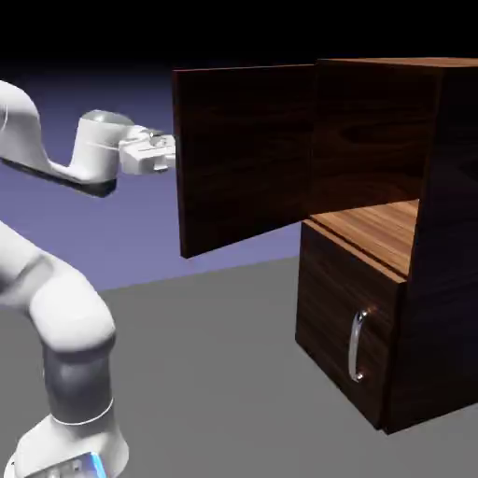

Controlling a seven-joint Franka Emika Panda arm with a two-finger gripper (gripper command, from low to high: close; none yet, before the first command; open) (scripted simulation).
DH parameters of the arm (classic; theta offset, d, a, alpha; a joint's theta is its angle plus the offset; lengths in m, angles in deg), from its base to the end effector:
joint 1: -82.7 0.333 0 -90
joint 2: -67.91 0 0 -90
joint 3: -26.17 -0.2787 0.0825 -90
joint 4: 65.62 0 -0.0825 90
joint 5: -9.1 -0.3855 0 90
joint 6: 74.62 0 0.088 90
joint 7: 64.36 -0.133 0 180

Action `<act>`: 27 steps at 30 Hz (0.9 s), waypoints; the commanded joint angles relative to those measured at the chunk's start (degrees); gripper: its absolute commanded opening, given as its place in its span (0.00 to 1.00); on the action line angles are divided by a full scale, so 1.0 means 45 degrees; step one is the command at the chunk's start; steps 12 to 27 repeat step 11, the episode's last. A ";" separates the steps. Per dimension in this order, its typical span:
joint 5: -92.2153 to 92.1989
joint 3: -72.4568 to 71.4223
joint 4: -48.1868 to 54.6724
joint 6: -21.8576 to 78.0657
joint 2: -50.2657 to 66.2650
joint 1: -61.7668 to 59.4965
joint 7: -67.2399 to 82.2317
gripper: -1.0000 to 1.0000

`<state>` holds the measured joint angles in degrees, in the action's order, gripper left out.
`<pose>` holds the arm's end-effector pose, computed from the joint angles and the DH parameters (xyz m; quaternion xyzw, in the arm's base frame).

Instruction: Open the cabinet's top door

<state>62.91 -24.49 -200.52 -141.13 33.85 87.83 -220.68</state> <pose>0.2664 0.2290 0.5018 0.3570 -0.6104 0.6840 0.1791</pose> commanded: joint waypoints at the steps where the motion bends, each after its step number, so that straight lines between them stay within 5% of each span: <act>1: -0.0142 -0.0464 0.0458 0.0510 0.0408 -0.0398 -0.0171 0.00; 11: -0.0597 -0.5062 0.3982 0.4508 0.3884 -0.4325 -0.1943 0.00; 27: -0.0597 -0.5062 0.3982 0.4508 0.3884 -0.4325 -0.1943 0.00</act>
